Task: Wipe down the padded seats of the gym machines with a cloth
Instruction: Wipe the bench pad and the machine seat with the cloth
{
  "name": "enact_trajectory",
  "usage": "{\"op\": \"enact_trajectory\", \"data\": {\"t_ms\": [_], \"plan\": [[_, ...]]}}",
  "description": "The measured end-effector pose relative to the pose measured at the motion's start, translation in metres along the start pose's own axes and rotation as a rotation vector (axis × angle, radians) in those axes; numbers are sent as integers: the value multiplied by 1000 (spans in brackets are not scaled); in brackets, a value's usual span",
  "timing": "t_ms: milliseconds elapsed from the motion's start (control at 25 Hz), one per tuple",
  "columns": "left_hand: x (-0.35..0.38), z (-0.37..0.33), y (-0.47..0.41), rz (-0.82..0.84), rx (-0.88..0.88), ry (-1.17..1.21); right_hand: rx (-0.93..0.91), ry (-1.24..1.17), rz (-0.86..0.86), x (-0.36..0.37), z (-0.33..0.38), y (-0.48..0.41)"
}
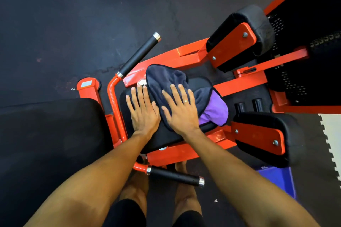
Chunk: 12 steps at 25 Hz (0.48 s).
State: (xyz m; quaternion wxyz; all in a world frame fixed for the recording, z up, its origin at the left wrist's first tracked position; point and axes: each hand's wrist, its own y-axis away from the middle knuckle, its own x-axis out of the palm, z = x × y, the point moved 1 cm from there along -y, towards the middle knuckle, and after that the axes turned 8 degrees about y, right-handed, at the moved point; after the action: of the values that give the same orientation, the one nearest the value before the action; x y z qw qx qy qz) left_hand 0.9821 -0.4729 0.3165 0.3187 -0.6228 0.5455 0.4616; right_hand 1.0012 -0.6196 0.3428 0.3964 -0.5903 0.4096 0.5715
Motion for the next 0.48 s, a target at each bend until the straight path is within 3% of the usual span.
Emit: {"op": "enact_trajectory", "data": {"t_ms": [80,160,360,400,480], "plan": [[-2,6,-1,33,83,23,-80,53,-50,-2,-37,24],[-4,13,-3,70,223,58,-27,112,-57,-2,-72,30],[-17,0,-29,148,429,177,564,73,14,-7,-69,-46],[-15,-7,-35,157,447,191,592,60,20,-6,-59,-57],[-10,-21,-40,178,453,201,424,70,3,2,-47,-48]]}}
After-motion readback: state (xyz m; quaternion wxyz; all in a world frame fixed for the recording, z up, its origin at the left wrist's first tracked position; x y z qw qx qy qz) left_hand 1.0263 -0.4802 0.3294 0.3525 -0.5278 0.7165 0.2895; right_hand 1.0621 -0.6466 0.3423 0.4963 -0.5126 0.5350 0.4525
